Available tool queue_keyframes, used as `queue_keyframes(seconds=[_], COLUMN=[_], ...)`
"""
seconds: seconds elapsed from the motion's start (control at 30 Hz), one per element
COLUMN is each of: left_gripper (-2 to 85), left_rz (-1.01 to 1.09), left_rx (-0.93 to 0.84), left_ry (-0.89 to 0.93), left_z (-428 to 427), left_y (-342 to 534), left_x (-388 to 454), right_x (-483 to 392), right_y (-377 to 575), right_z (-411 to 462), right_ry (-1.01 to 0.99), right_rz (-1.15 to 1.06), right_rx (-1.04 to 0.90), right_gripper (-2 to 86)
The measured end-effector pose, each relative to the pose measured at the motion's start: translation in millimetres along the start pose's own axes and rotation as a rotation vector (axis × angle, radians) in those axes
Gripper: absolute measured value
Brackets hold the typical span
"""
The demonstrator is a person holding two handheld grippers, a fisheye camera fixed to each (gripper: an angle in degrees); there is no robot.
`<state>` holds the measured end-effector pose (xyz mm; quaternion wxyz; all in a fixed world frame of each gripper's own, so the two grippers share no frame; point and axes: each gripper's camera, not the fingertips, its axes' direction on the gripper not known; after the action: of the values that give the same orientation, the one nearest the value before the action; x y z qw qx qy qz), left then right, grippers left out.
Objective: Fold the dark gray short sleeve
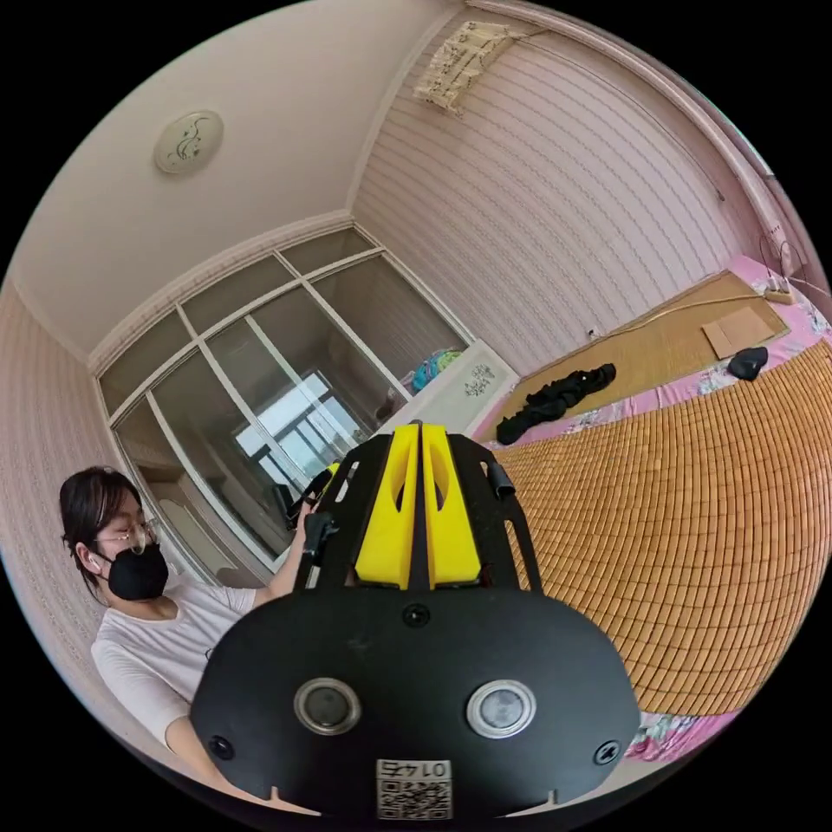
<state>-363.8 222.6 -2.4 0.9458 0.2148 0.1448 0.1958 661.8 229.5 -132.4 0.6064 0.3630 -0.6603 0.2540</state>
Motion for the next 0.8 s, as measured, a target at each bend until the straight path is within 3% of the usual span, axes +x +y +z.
queue_keyframes(seconds=[0.17, 0.33, 0.53, 0.6, 0.7, 0.8], left_gripper=[-0.9, -0.9, -0.8, -0.8, -0.8, -0.8], left_rz=[0.232, 0.141, -0.139, -0.215, -0.226, -0.217], left_rx=[0.136, -0.076, -0.536, -0.669, -0.845, -1.023], left_ry=[-0.091, -0.096, -0.037, -0.048, -0.072, -0.104], left_z=[14, 65, 155, 177, 202, 217], left_y=[-93, -68, 57, 101, 157, 190], left_x=[35, -16, -104, -118, -123, -126], right_x=[-73, -30, 135, 207, 269, 294], right_y=[-80, -66, 41, 98, 162, 202], right_z=[-2, 11, 30, 31, 29, 28], right_ry=[0.110, 0.182, 0.407, 0.407, 0.335, 0.429], right_rz=[-0.340, -0.330, 0.086, 0.366, 0.644, 0.784], right_rx=[0.121, 0.020, -0.221, -0.255, -0.208, -0.233], right_gripper=[0.0, 0.0, 0.1, 0.1, 0.1, 0.2])
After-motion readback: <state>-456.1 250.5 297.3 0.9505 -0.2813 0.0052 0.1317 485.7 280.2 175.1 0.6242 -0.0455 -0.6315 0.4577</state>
